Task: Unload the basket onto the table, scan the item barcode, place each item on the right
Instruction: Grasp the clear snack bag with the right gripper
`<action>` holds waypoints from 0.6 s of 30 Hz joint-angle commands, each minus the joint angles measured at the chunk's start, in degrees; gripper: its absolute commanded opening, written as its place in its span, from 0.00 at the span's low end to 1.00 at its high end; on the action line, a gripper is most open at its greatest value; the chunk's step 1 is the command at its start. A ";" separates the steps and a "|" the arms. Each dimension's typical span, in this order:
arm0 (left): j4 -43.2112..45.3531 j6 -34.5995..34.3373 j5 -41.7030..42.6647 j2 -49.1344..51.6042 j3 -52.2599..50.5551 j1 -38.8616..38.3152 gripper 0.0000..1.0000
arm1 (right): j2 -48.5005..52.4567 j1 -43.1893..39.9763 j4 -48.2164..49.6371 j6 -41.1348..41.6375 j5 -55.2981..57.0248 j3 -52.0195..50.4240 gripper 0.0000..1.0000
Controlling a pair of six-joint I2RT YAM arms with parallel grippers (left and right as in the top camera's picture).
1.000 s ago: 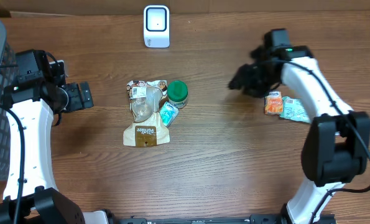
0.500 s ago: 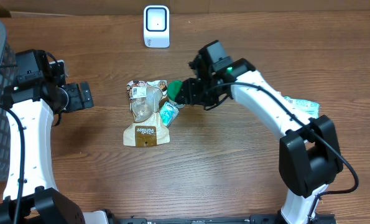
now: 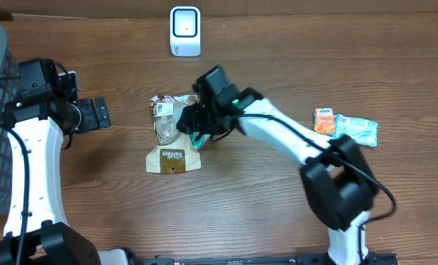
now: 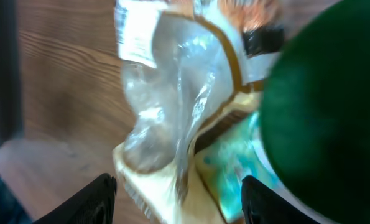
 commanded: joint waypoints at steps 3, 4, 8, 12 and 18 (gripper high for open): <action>0.04 -0.90 0.42 0.11 0.48 -0.02 0.99 | 5.35 1.81 5.38 1.77 3.65 0.48 0.64; 0.04 -0.90 0.42 0.11 0.48 -0.02 0.99 | 6.40 1.97 6.75 1.77 3.85 0.48 0.66; 0.02 -0.90 0.42 0.11 0.50 -0.02 0.99 | 10.21 2.12 12.20 1.77 2.58 0.48 0.68; 0.04 -0.90 0.42 0.11 0.50 -0.02 0.99 | 11.65 2.25 13.70 1.73 2.60 0.48 0.65; 0.02 -0.90 0.42 0.11 0.48 -0.02 1.00 | 12.31 2.84 13.75 1.75 2.56 0.48 0.43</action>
